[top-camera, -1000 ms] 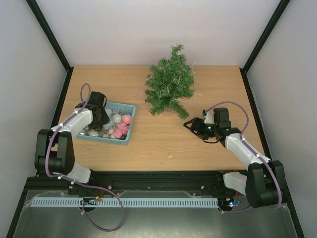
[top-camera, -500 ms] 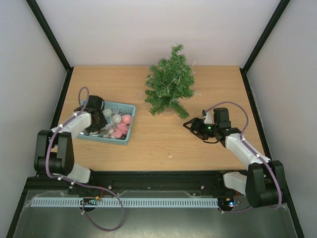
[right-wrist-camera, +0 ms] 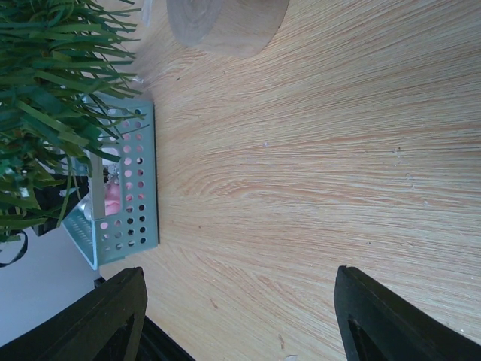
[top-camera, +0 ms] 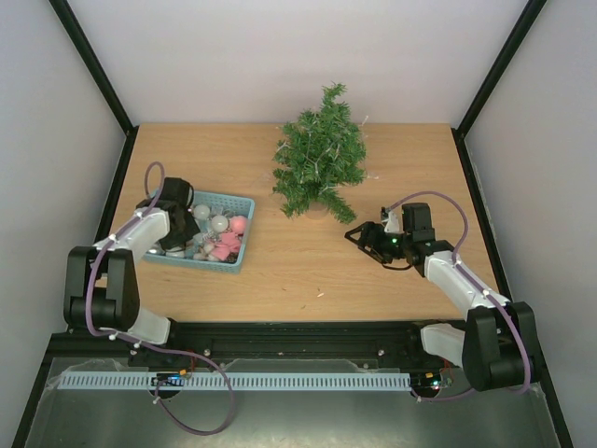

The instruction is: Decorate the small christmas tree

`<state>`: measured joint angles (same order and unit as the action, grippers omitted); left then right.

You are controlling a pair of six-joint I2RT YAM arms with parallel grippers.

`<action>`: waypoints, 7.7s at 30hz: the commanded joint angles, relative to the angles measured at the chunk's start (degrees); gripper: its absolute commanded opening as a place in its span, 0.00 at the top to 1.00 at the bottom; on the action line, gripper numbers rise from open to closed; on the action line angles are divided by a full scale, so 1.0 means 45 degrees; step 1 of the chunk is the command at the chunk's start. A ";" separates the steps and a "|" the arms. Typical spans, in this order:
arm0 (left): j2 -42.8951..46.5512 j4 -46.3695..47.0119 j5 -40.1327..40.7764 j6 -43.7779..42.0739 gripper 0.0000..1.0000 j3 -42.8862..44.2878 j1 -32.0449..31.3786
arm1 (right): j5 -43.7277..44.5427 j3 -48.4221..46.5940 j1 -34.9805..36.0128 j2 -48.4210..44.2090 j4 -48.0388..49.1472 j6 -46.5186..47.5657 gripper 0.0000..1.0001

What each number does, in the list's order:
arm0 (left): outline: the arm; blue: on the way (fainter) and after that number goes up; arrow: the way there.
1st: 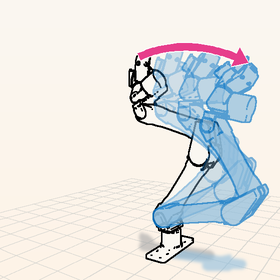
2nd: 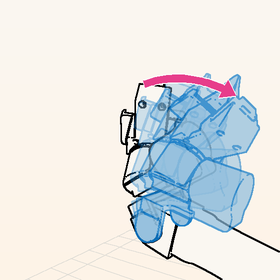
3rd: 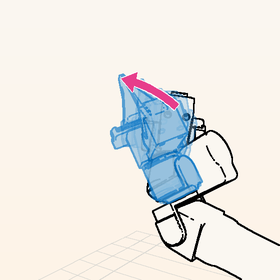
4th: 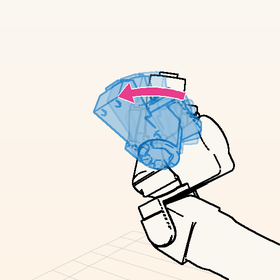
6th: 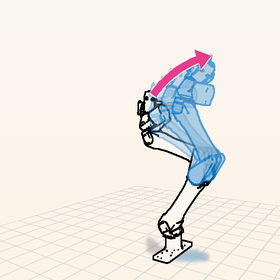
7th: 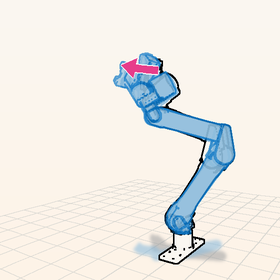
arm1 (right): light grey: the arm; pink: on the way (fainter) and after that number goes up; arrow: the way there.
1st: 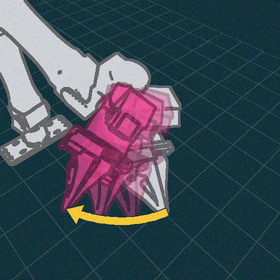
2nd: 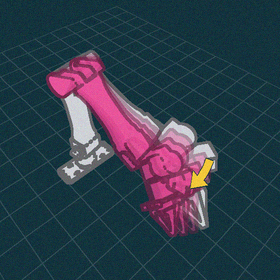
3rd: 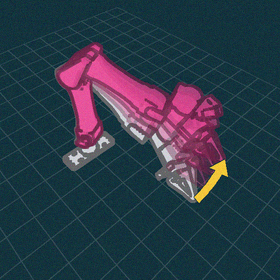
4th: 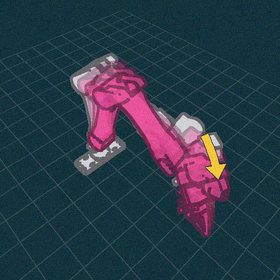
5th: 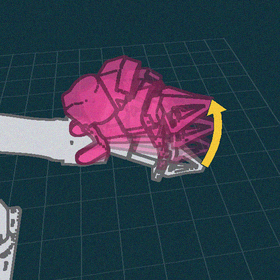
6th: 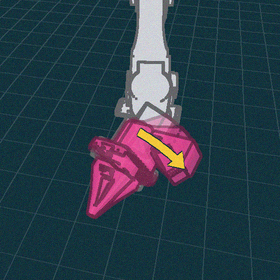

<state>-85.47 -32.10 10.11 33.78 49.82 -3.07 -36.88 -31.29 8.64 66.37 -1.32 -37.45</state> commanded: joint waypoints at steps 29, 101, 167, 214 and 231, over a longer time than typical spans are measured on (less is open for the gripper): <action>0.3559 -0.3031 -0.5489 0.0025 0.98 0.4473 0.0190 | -0.1018 -0.1813 0.0032 -0.2587 -0.2537 0.0403 0.29; -0.0805 0.7595 -0.9706 0.4196 0.98 0.3685 -0.5784 | -0.0768 -0.2574 0.0022 -0.4197 -0.4387 0.1427 0.27; -0.0171 0.5856 -0.6080 0.4720 0.67 0.4416 -0.6502 | -0.1042 -0.1482 0.0032 -0.5331 -0.4323 0.1040 0.27; 0.8190 -0.2819 -0.2141 0.2006 0.01 -0.1386 -0.2100 | -0.0501 -0.0067 0.0032 -0.3833 -0.4208 0.0288 0.01; 0.5181 -0.1969 -0.2655 0.1498 0.01 -0.1324 -0.1654 | -0.0477 -0.0632 0.0030 -0.2106 -0.3614 0.0395 0.02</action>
<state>-59.57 -42.19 -0.64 41.32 43.90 -10.94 -38.87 -32.36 8.64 55.66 -18.00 -35.62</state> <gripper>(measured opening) 0.992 0.986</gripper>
